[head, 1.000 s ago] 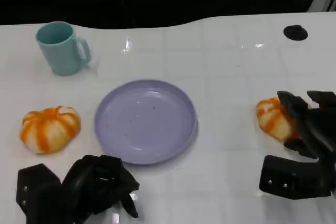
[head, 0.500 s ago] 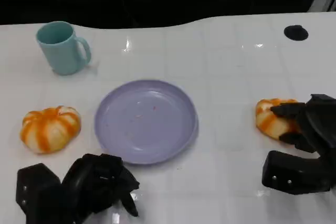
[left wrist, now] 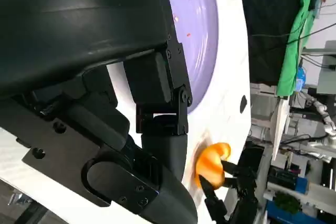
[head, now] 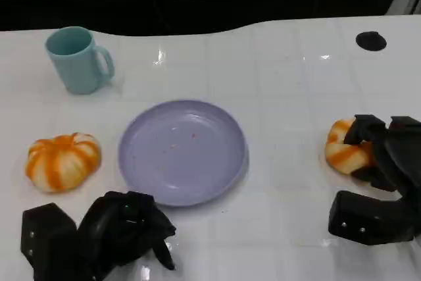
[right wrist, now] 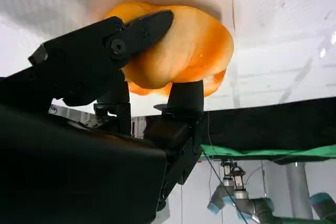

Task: Grasp the bread from the table and place it into the plate.

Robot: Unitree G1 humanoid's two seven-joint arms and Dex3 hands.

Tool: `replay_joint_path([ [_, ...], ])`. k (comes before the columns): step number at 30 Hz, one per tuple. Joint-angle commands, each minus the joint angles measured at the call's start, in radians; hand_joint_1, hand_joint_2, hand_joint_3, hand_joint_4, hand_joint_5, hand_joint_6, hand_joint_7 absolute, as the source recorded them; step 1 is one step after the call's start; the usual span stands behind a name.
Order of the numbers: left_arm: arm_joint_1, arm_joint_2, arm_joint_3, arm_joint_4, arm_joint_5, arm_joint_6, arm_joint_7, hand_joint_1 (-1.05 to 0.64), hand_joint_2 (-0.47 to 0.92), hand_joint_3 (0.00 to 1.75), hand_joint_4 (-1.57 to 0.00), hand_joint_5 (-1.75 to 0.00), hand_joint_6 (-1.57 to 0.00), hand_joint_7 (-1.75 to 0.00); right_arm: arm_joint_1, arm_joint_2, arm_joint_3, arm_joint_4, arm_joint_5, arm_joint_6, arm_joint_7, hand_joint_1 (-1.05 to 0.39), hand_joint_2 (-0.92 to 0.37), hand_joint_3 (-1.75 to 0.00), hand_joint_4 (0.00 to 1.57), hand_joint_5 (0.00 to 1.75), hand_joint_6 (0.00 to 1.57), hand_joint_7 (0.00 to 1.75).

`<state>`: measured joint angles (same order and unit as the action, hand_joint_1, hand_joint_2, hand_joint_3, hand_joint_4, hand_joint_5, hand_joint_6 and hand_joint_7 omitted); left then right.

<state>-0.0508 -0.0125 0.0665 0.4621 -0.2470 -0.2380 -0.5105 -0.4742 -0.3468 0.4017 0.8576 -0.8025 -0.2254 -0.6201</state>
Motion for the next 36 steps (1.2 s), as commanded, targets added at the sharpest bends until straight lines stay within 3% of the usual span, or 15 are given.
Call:
replay_joint_path([
  [1, 0.011, 0.013, 0.002, -0.001, 0.001, -0.001, 0.006, -1.05, 0.79, 0.00, -1.56, -0.85, -1.57, -0.53, -0.001, -0.018, -0.010, -0.012, 0.021, -0.021, -0.027, -0.16, -0.91, -0.06, 0.90, 1.75, 0.68, 1.75],
  [9, 0.012, 0.012, 0.003, -0.005, 0.001, 0.006, 0.012, -1.05, 0.79, 0.00, -1.56, -0.85, -1.57, -0.53, 0.007, -0.017, -0.019, -0.087, 0.038, -0.059, -0.038, -0.16, -0.88, -0.10, 0.94, 1.75, 0.71, 1.75],
  [10, 0.010, 0.012, 0.003, -0.002, 0.002, 0.004, 0.012, -1.05, 0.79, 0.00, -1.56, -0.85, -1.57, -0.53, 0.009, -0.016, -0.021, -0.102, 0.042, -0.066, -0.035, -0.17, -0.67, -0.55, 0.95, 1.75, 0.73, 1.75],
  [12, 0.007, 0.012, 0.003, 0.004, 0.003, 0.000, 0.011, -1.05, 0.79, 0.01, -1.57, -0.85, -1.57, -0.54, 0.013, -0.013, -0.025, -0.131, 0.055, -0.082, -0.023, -0.17, -0.39, -1.12, 0.96, 1.75, 0.74, 1.75],
  [14, 0.003, 0.011, 0.003, 0.008, 0.004, -0.003, 0.010, -1.05, 0.79, 0.01, -1.57, -0.85, -1.57, -0.54, 0.020, -0.003, -0.037, -0.161, 0.084, -0.100, 0.007, -0.16, -0.34, -1.26, 0.97, 1.75, 0.74, 1.75],
  [23, -0.002, 0.009, 0.000, 0.015, 0.007, -0.005, 0.016, -1.05, 0.79, 0.01, -1.56, -0.85, -1.57, -0.54, 0.040, 0.051, -0.056, -0.321, 0.153, -0.105, 0.138, -0.11, -0.26, -1.42, 1.00, 1.75, 0.76, 1.74],
  [36, -0.006, 0.008, -0.006, 0.026, 0.009, -0.013, 0.015, -1.05, 0.80, 0.01, -1.56, -0.84, -1.57, -0.53, 0.014, 0.118, -0.045, -0.398, 0.165, -0.133, 0.224, -0.12, -0.23, -1.48, 1.00, 1.75, 0.78, 1.71],
])
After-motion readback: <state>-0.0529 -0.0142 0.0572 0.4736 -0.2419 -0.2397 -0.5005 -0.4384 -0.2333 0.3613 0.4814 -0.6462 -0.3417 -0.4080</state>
